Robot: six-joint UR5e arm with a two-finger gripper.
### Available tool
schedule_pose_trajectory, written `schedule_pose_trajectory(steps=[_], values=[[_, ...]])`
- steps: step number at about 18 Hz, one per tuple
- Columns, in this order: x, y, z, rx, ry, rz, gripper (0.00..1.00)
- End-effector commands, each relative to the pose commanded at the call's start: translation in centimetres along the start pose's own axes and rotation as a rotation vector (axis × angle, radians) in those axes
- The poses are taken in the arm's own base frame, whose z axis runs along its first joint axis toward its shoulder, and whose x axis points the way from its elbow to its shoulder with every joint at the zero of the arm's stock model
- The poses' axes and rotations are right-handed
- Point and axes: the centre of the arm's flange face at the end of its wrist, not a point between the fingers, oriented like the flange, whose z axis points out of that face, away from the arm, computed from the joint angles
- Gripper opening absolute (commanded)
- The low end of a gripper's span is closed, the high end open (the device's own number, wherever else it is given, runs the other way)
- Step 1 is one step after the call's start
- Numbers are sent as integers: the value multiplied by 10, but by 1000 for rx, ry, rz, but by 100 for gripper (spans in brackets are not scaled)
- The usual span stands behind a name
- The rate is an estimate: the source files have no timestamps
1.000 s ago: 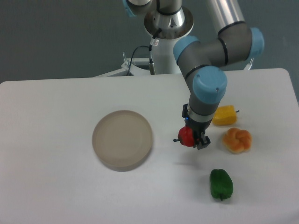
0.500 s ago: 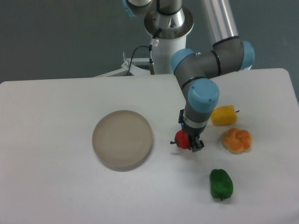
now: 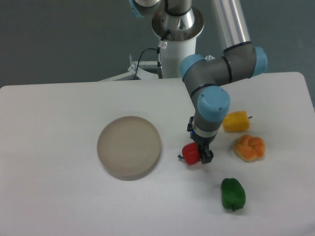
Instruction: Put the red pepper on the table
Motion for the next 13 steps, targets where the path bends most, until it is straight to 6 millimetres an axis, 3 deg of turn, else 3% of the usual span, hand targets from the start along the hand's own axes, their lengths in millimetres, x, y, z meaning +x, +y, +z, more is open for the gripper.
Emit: schedule_pose_trajectory(steps=[2,6,10,12,13], values=[[1,3,-15,1,-20,-5,100],[11,14,-71,-6,-61,-27,100],[14,16,-111,-14,-22,-20,100],[16,31,-144,-19,6,-45,100],[20,38,-151,-45,16,-39,100]])
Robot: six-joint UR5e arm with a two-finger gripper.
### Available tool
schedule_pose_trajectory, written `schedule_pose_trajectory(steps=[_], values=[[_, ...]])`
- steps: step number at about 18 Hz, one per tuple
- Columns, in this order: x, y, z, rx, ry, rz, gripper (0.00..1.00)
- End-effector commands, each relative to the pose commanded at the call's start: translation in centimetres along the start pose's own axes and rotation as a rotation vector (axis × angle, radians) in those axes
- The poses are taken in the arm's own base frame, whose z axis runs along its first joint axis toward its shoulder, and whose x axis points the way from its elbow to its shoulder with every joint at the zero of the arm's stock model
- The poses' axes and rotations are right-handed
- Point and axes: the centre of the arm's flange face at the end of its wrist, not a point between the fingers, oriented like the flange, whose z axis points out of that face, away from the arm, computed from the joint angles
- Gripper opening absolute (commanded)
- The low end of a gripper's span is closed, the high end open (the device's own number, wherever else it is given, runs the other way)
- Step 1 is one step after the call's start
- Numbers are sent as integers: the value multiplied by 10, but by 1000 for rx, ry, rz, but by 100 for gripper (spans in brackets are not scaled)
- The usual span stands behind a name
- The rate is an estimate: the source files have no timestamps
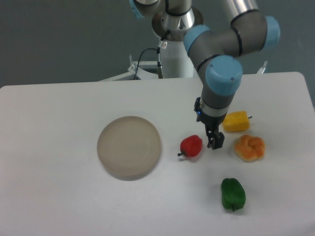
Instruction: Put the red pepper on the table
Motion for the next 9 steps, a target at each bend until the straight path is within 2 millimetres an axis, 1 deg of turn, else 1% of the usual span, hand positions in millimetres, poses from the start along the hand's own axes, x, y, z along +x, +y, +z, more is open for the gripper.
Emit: schedule_pose_trajectory(steps=[1,3,5,6,9], values=[[5,13,-9,-45,-1,40,100],[7,23,-8,-49,7,78,100],[9,23,-6,-48,12,80,100],[10,22,-2,-45,16,81,100],[9,18,0,-42,17,88,100]])
